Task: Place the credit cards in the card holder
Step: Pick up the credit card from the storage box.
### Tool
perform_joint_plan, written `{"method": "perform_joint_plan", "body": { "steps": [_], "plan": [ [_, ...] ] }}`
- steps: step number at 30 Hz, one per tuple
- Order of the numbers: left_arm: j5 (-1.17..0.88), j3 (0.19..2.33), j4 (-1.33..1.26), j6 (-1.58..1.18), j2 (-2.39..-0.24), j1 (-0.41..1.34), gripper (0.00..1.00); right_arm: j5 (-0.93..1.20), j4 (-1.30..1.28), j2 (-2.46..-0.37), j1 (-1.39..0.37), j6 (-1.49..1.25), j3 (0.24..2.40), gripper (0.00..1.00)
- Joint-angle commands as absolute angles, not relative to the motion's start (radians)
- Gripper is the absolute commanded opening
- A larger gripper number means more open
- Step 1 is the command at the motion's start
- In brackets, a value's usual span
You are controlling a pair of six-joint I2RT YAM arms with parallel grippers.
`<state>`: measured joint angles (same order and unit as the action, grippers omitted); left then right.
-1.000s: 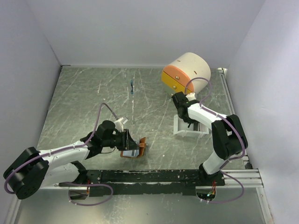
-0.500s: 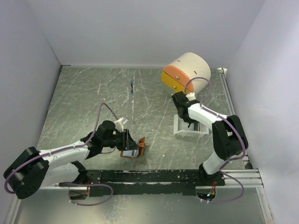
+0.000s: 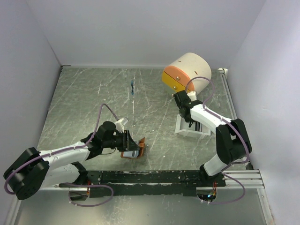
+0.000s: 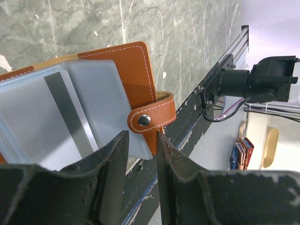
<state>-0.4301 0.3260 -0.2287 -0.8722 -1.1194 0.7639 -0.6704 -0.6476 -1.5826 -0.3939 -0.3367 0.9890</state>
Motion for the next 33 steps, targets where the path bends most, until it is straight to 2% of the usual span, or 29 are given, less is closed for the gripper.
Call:
{"method": "perform_joint_plan", "body": {
  "steps": [1,16,22,29,33],
  "plan": [
    [-0.414,0.32,-0.255,-0.876,-1.115,0.774,0.4,-0.634,-0.631,-1.547,-0.387,-0.324,0.995,0.0],
    [-0.384,0.369,-0.183,-0.86,-1.094,0.781,0.41,-0.506,-0.71,-1.397,-0.39,-0.373,1.034,0.0],
    [-0.33,0.398,-0.12,-0.854,-1.052,0.781,0.48,-0.441,-0.758,-1.283,-0.391,-0.399,1.058,0.0],
    [-0.271,0.454,-0.035,-0.845,-1.013,0.781,0.57,-0.267,-0.731,-1.138,-0.405,-0.442,1.06,0.0],
    [-0.239,0.506,0.039,-0.833,-0.98,0.781,0.59,-0.135,-0.654,-1.05,-0.414,-0.455,1.025,0.0]
  ]
}}
